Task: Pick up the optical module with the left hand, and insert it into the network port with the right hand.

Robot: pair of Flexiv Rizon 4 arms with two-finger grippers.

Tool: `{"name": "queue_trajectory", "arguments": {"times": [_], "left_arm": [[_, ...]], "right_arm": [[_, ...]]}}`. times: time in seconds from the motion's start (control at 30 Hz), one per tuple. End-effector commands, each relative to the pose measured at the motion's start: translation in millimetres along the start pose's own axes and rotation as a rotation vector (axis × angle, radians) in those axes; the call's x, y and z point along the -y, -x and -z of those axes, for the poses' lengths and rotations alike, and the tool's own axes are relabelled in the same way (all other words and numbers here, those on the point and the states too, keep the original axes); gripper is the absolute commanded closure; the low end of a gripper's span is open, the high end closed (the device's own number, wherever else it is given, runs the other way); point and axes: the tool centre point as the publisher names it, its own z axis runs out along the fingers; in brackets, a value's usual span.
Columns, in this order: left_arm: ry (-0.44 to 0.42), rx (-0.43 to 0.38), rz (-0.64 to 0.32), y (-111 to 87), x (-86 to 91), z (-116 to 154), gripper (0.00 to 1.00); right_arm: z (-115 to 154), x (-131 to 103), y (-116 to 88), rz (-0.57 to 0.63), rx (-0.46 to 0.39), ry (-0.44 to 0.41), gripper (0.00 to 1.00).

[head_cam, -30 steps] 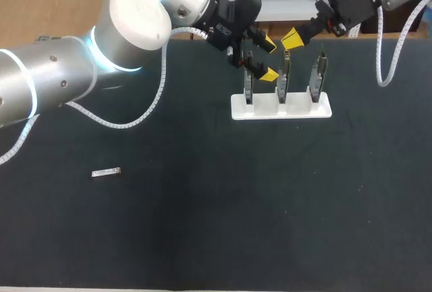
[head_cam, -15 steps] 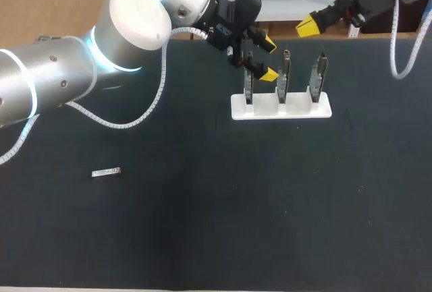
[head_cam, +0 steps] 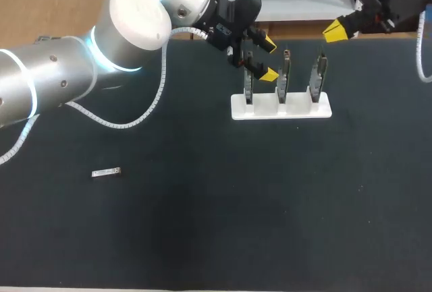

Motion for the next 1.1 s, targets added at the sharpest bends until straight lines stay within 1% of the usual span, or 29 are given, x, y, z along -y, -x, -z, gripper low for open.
{"name": "queue_trajectory", "arguments": {"times": [0.03, 0.1, 0.2, 0.37, 1.1], "left_arm": [[-0.005, -0.004, 0.0, 0.8, -3.0, -1, 0.0], [-0.005, -0.004, 0.0, 0.8, -3.0, -1, 0.0], [-0.005, -0.004, 0.0, 0.8, -3.0, -1, 0.0], [-0.005, -0.004, 0.0, 0.8, -3.0, -1, 0.0], [-0.005, -0.004, 0.0, 0.8, -3.0, -1, 0.0]], "right_arm": [[11, 0, -9, -0.001, 0.019, 0.009, 1.0], [14, 1, -12, 0.001, 0.034, 0.026, 1.0], [17, 3, -16, 0.0, 0.033, 0.035, 1.0], [19, 6, -22, -0.011, 0.036, 0.028, 1.0], [21, 8, -36, -0.038, 0.037, -0.007, 1.0]]}}
